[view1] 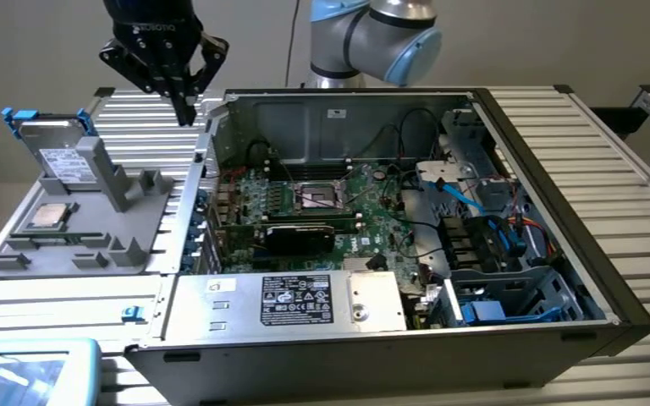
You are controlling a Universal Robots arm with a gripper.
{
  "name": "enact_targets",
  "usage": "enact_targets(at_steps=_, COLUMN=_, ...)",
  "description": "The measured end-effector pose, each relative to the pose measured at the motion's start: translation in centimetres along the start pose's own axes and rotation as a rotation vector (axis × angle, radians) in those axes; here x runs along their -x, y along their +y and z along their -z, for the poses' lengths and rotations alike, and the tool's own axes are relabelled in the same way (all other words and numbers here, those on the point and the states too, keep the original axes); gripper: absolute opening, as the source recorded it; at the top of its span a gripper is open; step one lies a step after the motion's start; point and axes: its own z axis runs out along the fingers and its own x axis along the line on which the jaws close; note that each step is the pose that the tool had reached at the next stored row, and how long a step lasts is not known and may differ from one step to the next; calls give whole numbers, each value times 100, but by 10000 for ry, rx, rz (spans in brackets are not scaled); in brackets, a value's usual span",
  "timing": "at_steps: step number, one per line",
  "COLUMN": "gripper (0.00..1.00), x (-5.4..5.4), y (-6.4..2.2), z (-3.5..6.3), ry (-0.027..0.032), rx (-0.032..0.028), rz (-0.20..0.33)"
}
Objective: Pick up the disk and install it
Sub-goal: 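Reach for the disk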
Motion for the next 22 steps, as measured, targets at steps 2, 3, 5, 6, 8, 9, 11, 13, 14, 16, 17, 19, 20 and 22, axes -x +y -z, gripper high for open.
enact_targets(at_steps=2, gripper=11, x=-91, y=12, z=-4, ry=0, rx=0, rz=-1)
enact_targets(at_steps=3, gripper=11, x=-137, y=23, z=-7, ry=1, rx=0, rz=-1)
enact_targets(at_steps=5, gripper=11, x=-229, y=51, z=-13, ry=1, rx=-1, rz=0)
enact_targets(at_steps=6, gripper=11, x=-273, y=71, z=-17, ry=-1, rx=1, rz=-1)
enact_targets(at_steps=8, gripper=11, x=-329, y=113, z=-19, ry=7, rx=-1, rz=-1)
enact_targets(at_steps=9, gripper=11, x=-347, y=137, z=-21, ry=15, rx=-1, rz=-1)
enact_targets(at_steps=11, gripper=11, x=-386, y=190, z=-25, ry=19, rx=-2, rz=-1)
enact_targets(at_steps=13, gripper=11, x=-455, y=234, z=-32, ry=20, rx=-2, rz=-2)
enact_targets(at_steps=14, gripper=11, x=-501, y=247, z=-35, ry=19, rx=-2, rz=-2)
enact_targets(at_steps=16, gripper=11, x=-592, y=263, z=-40, ry=20, rx=-2, rz=-1)
enact_targets(at_steps=17, gripper=11, x=-636, y=269, z=-43, ry=20, rx=-3, rz=-2)
enact_targets(at_steps=19, gripper=11, x=-731, y=274, z=-51, ry=18, rx=-1, rz=-1)
enact_targets(at_steps=20, gripper=11, x=-773, y=275, z=-53, ry=19, rx=-2, rz=-1)
enact_targets(at_steps=22, gripper=11, x=-867, y=281, z=-61, ry=19, rx=-2, rz=-2)
